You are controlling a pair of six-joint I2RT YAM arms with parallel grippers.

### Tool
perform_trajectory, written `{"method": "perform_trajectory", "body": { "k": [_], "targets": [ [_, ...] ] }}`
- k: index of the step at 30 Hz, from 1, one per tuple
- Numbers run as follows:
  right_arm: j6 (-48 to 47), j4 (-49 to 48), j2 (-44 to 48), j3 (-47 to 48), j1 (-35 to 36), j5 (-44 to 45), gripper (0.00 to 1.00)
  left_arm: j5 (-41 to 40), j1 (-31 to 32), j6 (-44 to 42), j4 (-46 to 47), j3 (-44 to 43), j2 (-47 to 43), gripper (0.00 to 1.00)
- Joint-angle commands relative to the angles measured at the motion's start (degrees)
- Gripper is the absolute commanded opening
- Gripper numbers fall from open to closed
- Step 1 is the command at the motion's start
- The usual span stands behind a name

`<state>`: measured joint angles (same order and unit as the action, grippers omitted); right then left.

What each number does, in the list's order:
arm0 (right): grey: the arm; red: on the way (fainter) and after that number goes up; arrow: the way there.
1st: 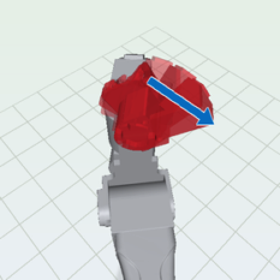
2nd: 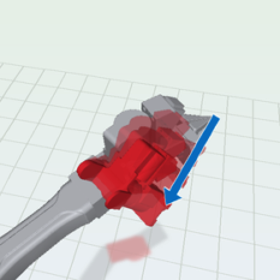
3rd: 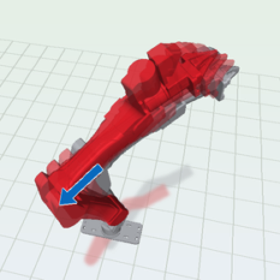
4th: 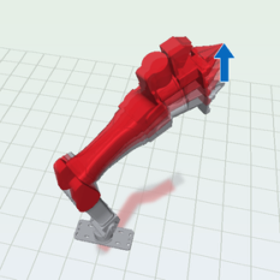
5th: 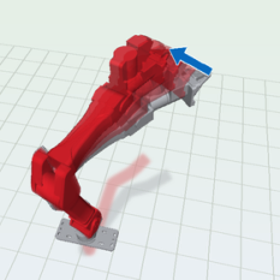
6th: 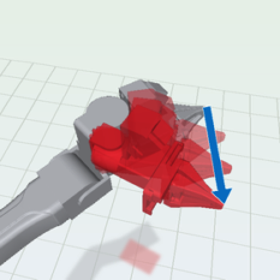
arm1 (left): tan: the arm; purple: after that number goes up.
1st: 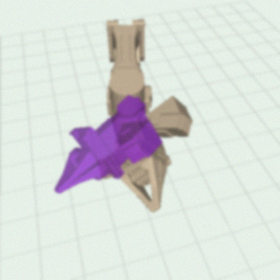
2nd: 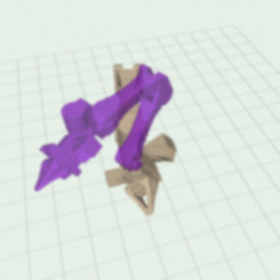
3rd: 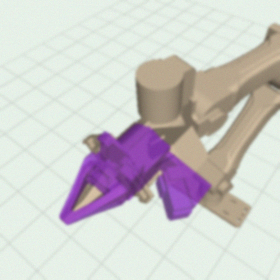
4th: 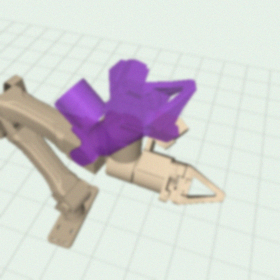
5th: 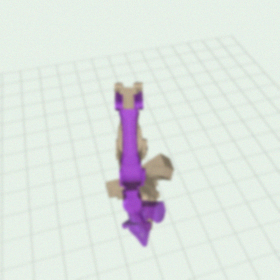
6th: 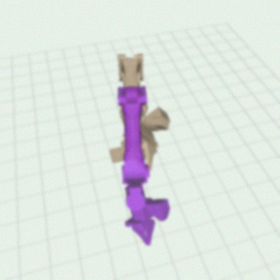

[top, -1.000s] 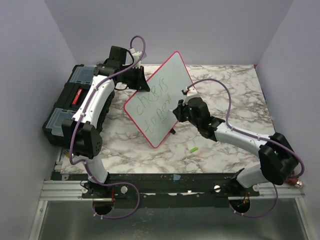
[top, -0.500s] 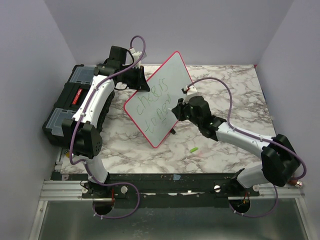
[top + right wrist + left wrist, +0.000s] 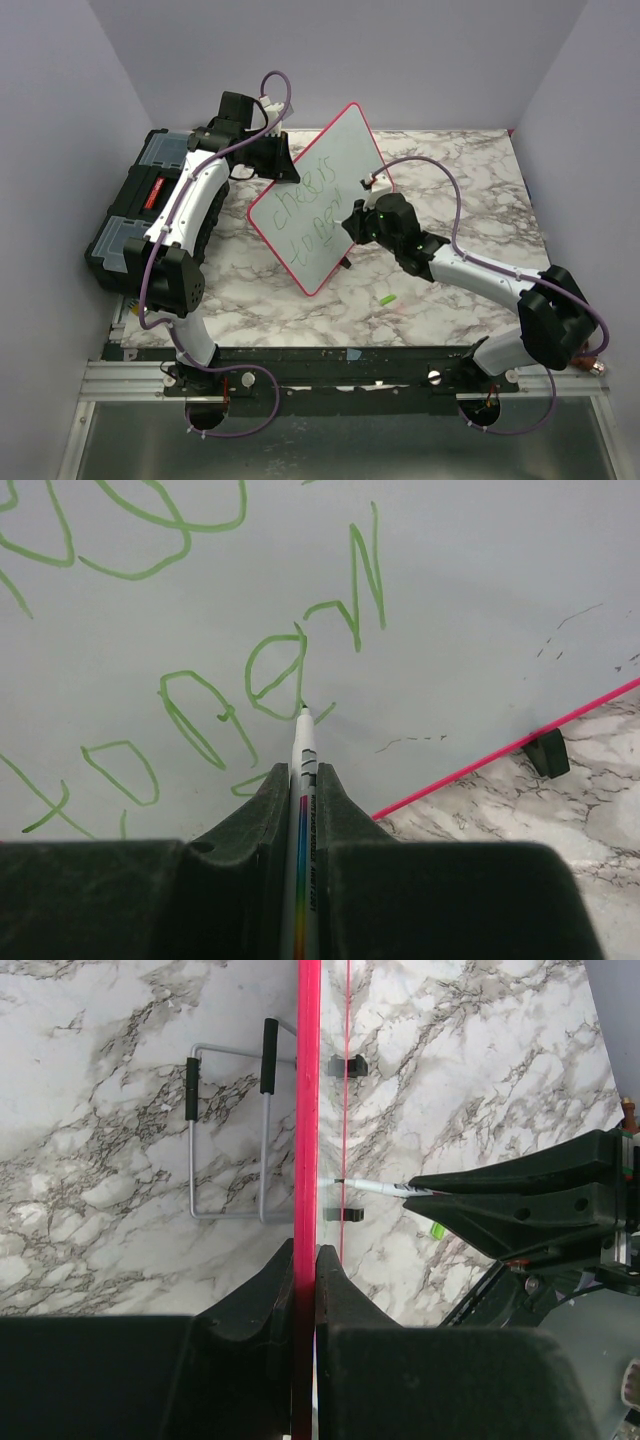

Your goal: Write a sentence on the whiteboard

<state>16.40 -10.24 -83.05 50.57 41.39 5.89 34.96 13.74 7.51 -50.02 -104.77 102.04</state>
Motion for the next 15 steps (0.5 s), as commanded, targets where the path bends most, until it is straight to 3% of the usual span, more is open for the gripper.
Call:
{"method": "perform_trajectory", "body": {
  "k": [1,15],
  "targets": [
    [-0.1,0.1,-0.3,-1.8,0.1,-1.0,0.01,-4.9,-0.1,-5.1,0.0,-1.7,0.8,0.00],
    [0.9,1.1,0.5,-5.6,0.1,-0.6,0.01,-4.8,-0.1,-5.0,-0.1,-1.8,0.8,0.00]
  ]
}}
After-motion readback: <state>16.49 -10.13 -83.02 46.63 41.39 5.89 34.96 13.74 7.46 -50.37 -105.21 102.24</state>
